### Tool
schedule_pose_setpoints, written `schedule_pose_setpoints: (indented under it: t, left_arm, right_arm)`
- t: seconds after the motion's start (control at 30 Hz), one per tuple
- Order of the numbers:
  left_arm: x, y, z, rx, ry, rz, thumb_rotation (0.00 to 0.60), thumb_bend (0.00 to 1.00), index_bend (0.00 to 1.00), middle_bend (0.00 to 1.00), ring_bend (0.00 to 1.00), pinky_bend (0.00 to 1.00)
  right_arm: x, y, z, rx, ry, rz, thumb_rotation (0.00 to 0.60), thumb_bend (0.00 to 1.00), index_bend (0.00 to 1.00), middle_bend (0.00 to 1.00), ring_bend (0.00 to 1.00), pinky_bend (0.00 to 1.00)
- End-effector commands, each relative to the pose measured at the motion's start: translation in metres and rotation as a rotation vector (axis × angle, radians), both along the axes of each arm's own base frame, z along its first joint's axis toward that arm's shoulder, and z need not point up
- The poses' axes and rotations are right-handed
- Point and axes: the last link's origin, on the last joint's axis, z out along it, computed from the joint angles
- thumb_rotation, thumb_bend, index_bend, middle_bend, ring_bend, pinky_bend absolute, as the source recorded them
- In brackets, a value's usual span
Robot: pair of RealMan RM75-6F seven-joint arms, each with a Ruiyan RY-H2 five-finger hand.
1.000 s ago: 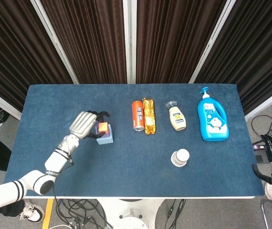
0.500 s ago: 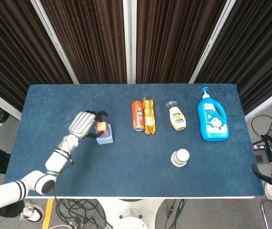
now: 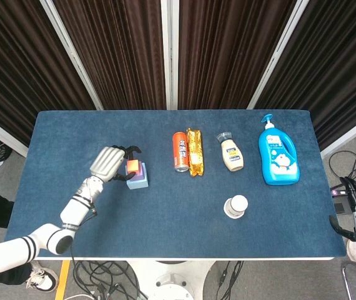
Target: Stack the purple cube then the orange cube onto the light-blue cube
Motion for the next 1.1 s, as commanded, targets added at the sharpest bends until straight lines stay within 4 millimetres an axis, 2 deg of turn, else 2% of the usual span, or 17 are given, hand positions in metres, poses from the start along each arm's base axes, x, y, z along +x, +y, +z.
schedule_pose_setpoints:
  t: [0.03, 0.17, 0.4, 0.57, 0.67, 0.8, 0.9, 1.03, 1.1]
  left_arm:
    - [-0.001, 0.0, -0.001, -0.003, -0.001, 0.005, 0.6, 0.34, 0.36, 0.61, 0.45, 0.41]
    - [-0.003, -0.001, -0.003, -0.009, -0.009, 0.021, 0.6, 0.31, 0.35, 0.58, 0.44, 0.4]
    - [-0.004, -0.002, 0.002, -0.034, -0.04, 0.04, 0.6, 0.18, 0.21, 0.36, 0.29, 0.31]
    - [-0.007, -0.005, 0.012, -0.036, -0.048, 0.045, 0.6, 0.12, 0.19, 0.32, 0.25, 0.28]
    - [-0.014, -0.012, 0.021, -0.04, -0.045, 0.063, 0.6, 0.1, 0.18, 0.3, 0.23, 0.26]
    - [-0.045, -0.031, 0.036, -0.064, 0.033, 0.113, 0.6, 0.09, 0.18, 0.25, 0.21, 0.26]
    - [-0.078, -0.052, 0.048, -0.059, 0.12, 0.159, 0.6, 0.09, 0.18, 0.23, 0.2, 0.26]
    - [-0.121, -0.086, 0.065, 0.013, 0.281, 0.153, 0.6, 0.09, 0.18, 0.23, 0.18, 0.24]
    - [-0.133, -0.105, 0.068, 0.064, 0.325, 0.135, 0.6, 0.09, 0.18, 0.23, 0.18, 0.23]
  right_arm:
    - [0.0, 0.0, 0.0, -0.001, -0.001, -0.001, 0.6, 0.23, 0.04, 0.07, 0.0, 0.0]
    - [0.0, 0.001, 0.0, -0.001, -0.002, -0.001, 0.6, 0.23, 0.04, 0.07, 0.0, 0.0]
    - [0.0, 0.0, 0.0, 0.0, -0.002, 0.0, 0.6, 0.23, 0.04, 0.07, 0.0, 0.0]
    - [0.0, 0.0, 0.001, -0.002, -0.004, -0.001, 0.6, 0.23, 0.04, 0.07, 0.0, 0.0]
    - [0.0, 0.0, 0.001, -0.002, -0.004, 0.0, 0.6, 0.23, 0.04, 0.07, 0.0, 0.0]
    - [0.0, 0.001, 0.001, 0.001, -0.003, 0.001, 0.6, 0.23, 0.04, 0.07, 0.0, 0.0]
    - [0.001, 0.001, 0.0, 0.003, -0.001, 0.003, 0.6, 0.23, 0.04, 0.07, 0.0, 0.0]
    - [0.002, 0.001, -0.002, 0.01, 0.008, 0.007, 0.6, 0.23, 0.04, 0.07, 0.0, 0.0]
    - [0.003, 0.002, -0.003, 0.013, 0.013, 0.011, 0.6, 0.23, 0.04, 0.07, 0.0, 0.0]
